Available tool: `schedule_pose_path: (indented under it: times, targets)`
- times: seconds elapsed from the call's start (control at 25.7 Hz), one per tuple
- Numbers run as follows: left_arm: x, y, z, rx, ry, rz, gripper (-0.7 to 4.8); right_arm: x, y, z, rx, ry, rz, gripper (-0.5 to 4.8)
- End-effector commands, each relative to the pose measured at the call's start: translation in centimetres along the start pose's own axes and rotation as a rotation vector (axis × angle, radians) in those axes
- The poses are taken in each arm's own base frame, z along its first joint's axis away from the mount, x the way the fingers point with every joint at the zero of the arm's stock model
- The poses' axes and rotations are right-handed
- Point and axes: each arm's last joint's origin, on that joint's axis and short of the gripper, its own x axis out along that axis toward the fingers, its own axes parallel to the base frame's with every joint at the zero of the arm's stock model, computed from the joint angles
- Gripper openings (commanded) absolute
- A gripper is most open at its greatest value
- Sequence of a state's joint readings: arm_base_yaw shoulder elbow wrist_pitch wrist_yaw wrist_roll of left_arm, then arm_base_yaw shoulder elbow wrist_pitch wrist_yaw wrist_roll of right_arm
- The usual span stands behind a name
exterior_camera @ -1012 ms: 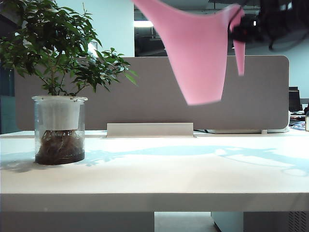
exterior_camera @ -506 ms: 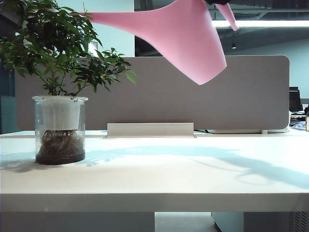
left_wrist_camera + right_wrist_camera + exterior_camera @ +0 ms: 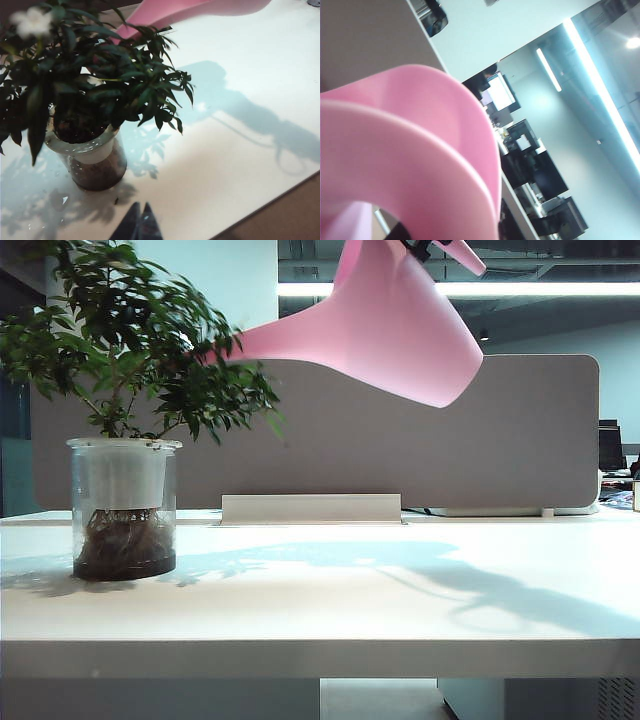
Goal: Pick up the watering can from the table, water the potted plant, and put the can back.
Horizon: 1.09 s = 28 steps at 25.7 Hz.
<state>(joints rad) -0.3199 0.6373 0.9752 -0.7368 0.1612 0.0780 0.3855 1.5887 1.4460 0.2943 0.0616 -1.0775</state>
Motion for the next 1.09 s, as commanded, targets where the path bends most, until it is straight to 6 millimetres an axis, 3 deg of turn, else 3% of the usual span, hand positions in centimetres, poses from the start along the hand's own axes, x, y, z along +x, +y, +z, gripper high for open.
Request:
schedule_pose_path:
  times: [0.04, 0.35, 0.62, 0.74, 0.86, 1.09]
  targets:
    - [-0.1, 0.0, 0.2, 0.003, -0.017, 0.001, 0.03, -0.5, -2.1, 1.1, -0.02, -0.068, -0.138, -0.06]
    - [-0.1, 0.0, 0.2, 0.003, -0.017, 0.001, 0.03, -0.6, -2.7, 1.5, -0.012, -0.089, -0.176, -0.06]
    - [-0.1, 0.0, 0.2, 0.003, -0.017, 0.001, 0.03, 0.5, 0.3, -0.5, 0.311, 0.092, -0.019, -0.06]
    - [-0.1, 0.0, 0.2, 0.003, -0.017, 0.001, 0.03, 0.6, 2.5, -2.9, 0.511, 0.144, -0.012, -0.07]
    - [-0.1, 0.0, 0.2, 0.003, -0.017, 0.001, 0.03, -1.0, 5.7, -7.6, 0.756, 0.174, -0.112, -0.07]
    - [-0.1, 0.0, 0.2, 0.003, -0.018, 0.001, 0.03, -4.0, 8.9, -12.2, 0.919, 0.079, -0.209, -0.07]
